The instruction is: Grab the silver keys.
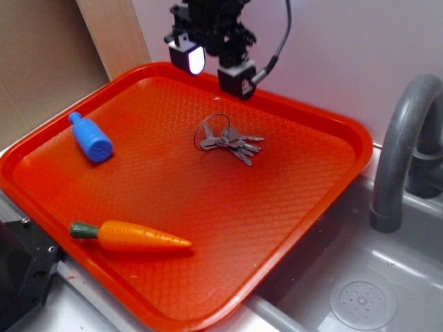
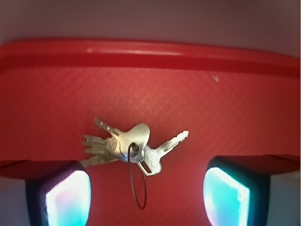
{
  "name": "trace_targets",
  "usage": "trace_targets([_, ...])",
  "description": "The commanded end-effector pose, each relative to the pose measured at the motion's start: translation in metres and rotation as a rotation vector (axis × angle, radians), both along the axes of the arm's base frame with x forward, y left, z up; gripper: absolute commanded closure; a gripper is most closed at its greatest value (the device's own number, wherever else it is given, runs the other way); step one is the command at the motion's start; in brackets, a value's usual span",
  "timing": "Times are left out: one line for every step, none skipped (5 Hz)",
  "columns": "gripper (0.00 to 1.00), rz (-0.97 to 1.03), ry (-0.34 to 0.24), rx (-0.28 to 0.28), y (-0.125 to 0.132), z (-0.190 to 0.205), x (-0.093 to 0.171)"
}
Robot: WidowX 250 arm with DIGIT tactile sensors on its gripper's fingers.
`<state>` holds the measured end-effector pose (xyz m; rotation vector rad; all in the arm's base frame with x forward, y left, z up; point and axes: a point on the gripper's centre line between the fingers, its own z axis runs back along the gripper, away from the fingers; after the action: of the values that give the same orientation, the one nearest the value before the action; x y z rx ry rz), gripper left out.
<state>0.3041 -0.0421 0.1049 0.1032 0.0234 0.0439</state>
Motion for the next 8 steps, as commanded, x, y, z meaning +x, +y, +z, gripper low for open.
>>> trace_targets([0.0, -0.028, -0.03, 0.022, 0.002, -0.021, -0.004])
trace_targets([0.0, -0.03, -0.023, 0.015, -0.007, -0.042, -0.001])
trace_targets([0.25, -0.022, -0.012, 0.048, -0.006, -0.059, -0.001])
trace_targets([1.0, 0.022, -0.017, 0.006, -0.002, -0.061, -0.002])
trace_targets([1.0, 0.025, -0.023, -0.001, 0.001, -0.056, 0.001])
trace_targets([1.0, 0.027, -0.012, 0.011, 0.003, -0.056, 0.004])
trace_targets([1.0, 0.056, -0.008, -0.002, 0.007, -0.027, 0.0])
trace_targets([1.0, 0.126, -0.041, -0.021, 0.019, 0.023, -0.012])
